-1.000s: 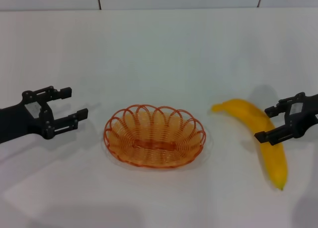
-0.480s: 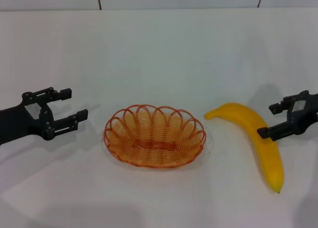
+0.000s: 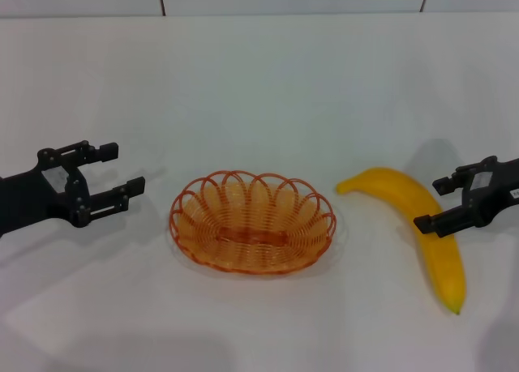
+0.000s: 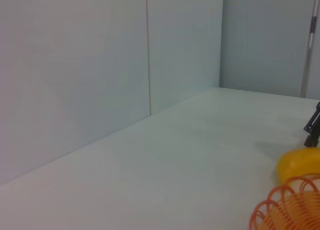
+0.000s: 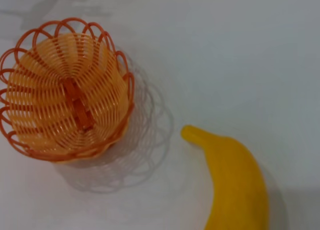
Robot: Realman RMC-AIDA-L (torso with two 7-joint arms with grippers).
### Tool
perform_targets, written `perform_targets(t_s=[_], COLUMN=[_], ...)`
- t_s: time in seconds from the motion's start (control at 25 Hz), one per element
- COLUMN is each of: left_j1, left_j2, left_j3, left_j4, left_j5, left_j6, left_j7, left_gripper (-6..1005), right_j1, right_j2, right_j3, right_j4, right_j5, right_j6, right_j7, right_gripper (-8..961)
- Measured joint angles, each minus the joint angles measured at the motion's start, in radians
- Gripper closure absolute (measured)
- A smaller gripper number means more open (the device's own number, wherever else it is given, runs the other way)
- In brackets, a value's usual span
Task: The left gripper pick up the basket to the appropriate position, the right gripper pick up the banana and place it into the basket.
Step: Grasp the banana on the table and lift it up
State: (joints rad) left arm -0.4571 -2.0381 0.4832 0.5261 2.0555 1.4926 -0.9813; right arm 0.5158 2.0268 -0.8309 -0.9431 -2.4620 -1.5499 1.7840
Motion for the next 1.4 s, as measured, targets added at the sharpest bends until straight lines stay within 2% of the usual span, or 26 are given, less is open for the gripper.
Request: perform_targets(t_s=[0.56, 1.24, 1.4], left_j1=[-0.002, 0.001, 0.003], left_j2=[-0.001, 0.001, 0.001], left_j3=[0.000, 0.000, 0.000], left_j4=[0.000, 0.000, 0.000], left_j5=[-0.003, -0.003, -0.003], left_j6=[0.000, 0.000, 0.000], left_j7=[-0.003, -0.005, -0.005], left_gripper=[286, 286, 286], right_j1=[0.014, 0.019, 0.018], right_j2=[-0.001, -0.003, -0.004], right_j3=[0.000, -0.002, -0.005], right_j4=[0.010, -0.014, -0.016], right_j5=[-0.073, -0.078, -0.079], right_j6=[0.059, 0.046, 0.045], right_j7=[0.059, 0.062, 0.061], right_gripper=[69, 69, 167])
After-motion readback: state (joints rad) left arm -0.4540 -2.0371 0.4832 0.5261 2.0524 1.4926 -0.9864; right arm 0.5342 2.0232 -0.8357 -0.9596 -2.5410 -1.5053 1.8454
